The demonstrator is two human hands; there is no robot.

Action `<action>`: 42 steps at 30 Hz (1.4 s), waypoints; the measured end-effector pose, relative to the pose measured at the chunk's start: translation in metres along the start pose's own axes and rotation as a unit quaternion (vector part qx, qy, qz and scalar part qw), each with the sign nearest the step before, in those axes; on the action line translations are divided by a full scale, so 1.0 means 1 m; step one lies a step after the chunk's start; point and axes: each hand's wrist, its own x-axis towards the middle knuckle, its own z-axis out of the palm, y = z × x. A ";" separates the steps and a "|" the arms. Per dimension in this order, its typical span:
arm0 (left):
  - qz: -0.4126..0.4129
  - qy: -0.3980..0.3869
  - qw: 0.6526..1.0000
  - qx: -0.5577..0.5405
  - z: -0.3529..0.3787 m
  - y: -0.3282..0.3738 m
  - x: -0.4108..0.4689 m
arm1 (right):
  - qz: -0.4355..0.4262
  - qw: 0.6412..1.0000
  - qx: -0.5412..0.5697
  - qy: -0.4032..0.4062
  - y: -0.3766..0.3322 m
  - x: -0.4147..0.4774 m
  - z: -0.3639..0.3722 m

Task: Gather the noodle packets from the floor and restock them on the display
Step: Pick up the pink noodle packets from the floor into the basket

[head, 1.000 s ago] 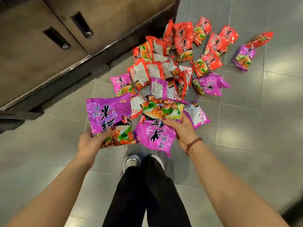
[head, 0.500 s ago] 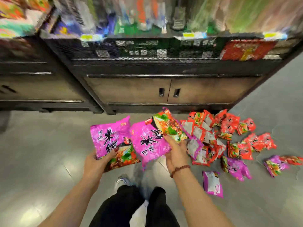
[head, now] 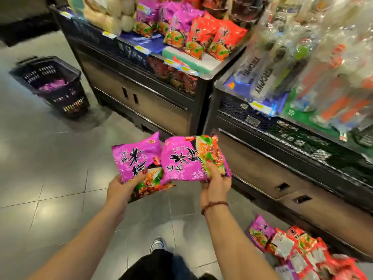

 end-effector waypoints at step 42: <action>0.019 0.334 0.924 -0.182 -0.260 0.300 0.520 | 0.079 0.721 -0.476 -0.497 0.372 0.235 0.625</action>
